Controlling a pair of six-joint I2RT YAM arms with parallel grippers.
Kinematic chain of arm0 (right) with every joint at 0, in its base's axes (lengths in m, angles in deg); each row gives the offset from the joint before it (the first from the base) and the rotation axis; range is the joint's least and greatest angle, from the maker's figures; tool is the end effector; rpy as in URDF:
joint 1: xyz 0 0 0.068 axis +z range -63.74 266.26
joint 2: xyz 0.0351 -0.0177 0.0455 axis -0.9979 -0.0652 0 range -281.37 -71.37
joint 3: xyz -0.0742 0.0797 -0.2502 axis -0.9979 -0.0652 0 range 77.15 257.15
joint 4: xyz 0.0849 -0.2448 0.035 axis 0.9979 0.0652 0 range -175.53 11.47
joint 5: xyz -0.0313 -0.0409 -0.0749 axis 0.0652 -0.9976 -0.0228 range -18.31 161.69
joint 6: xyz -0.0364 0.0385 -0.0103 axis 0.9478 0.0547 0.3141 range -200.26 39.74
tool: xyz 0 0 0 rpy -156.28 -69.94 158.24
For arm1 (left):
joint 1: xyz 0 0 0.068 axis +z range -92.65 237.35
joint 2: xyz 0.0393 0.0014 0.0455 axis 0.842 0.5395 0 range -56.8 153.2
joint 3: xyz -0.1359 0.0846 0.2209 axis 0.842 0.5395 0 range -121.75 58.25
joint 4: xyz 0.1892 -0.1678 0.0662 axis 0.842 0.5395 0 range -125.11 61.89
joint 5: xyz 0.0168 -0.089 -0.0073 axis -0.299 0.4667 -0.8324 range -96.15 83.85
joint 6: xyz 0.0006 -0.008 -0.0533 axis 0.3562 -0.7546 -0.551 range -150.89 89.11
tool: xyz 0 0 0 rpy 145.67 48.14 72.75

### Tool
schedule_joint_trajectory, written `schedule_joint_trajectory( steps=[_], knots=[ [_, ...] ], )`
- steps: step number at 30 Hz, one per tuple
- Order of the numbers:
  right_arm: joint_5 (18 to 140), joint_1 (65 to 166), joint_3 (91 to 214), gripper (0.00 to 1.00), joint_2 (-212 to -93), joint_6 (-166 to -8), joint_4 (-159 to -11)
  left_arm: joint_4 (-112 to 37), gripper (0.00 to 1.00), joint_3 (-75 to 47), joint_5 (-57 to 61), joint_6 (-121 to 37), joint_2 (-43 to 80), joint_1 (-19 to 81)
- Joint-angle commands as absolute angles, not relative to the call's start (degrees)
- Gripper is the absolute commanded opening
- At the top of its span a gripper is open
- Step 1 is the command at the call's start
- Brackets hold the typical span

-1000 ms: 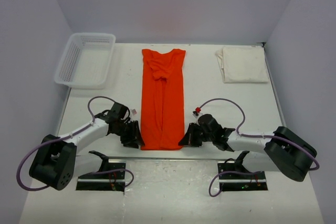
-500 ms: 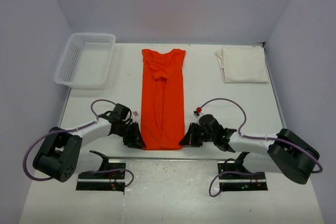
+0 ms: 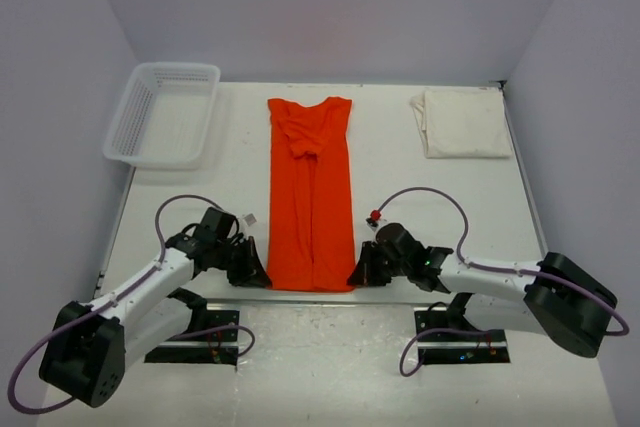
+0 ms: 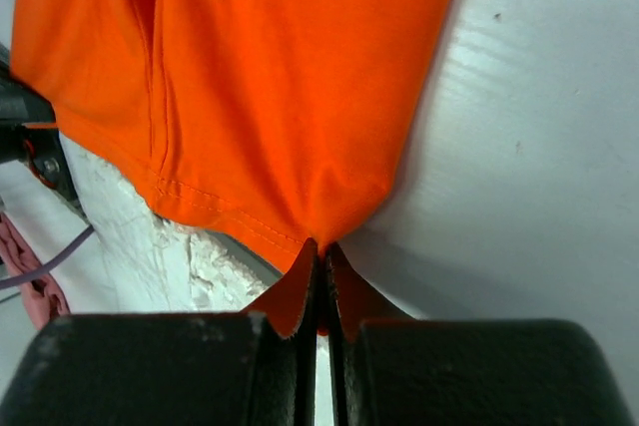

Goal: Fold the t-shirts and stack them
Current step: Grab the bottom of the folded rectangular tshirt with both arms, then fold the folded rectangular tshirt in 1/3 of the way

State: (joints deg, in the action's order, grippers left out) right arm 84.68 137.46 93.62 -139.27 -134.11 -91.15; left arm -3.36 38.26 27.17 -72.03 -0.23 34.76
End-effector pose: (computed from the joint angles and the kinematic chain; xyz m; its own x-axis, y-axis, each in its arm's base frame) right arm 0.1166 0.1577 0.1260 -0.9575 0.0646 -0.2811 -0.1432 0.7394 0.6578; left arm 0.1267 -0.0739 0.1396 -0.9806 -0.1874 0.0578 -0.1817 0.7572 -0.6275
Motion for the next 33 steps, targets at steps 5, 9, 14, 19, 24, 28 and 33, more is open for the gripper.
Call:
schedule_joint_trajectory(
  steps=[5, 9, 14, 19, 24, 28, 33],
  knots=[
    [78.11, 138.91, 100.60, 0.00, -132.28, -129.05, -76.93, 3.13, 0.00, 33.83, 25.23, -70.70, -3.29, 34.50],
    [75.20, 135.33, 114.11, 0.00, -137.89, -123.18, -68.32, -2.39, 0.00, 27.69, 23.82, -68.95, 3.56, 35.46],
    [78.54, 128.20, 128.10, 0.00, -152.71, -115.69, -65.41, -5.93, 0.00, 16.70, 23.03, -64.99, 16.92, 41.96],
    [82.58, 121.69, 143.31, 0.00, -164.69, -110.06, -61.89, -5.93, 0.00, 1.23, 20.48, -62.27, 30.95, 43.20],
    [84.52, 117.91, 152.46, 0.00, -173.92, -107.17, -59.69, -5.05, 0.00, -10.10, 14.94, -59.19, 39.25, 43.37],
    [86.18, 115.80, 157.12, 0.00, -178.05, -105.75, -58.90, -4.79, 0.00, -15.65, 11.34, -59.54, 44.95, 43.81],
    [87.15, 113.69, 164.42, 0.00, -183.07, -103.82, -55.30, -3.38, 0.00, -22.51, 11.95, -60.68, 51.12, 44.08]
  ],
)
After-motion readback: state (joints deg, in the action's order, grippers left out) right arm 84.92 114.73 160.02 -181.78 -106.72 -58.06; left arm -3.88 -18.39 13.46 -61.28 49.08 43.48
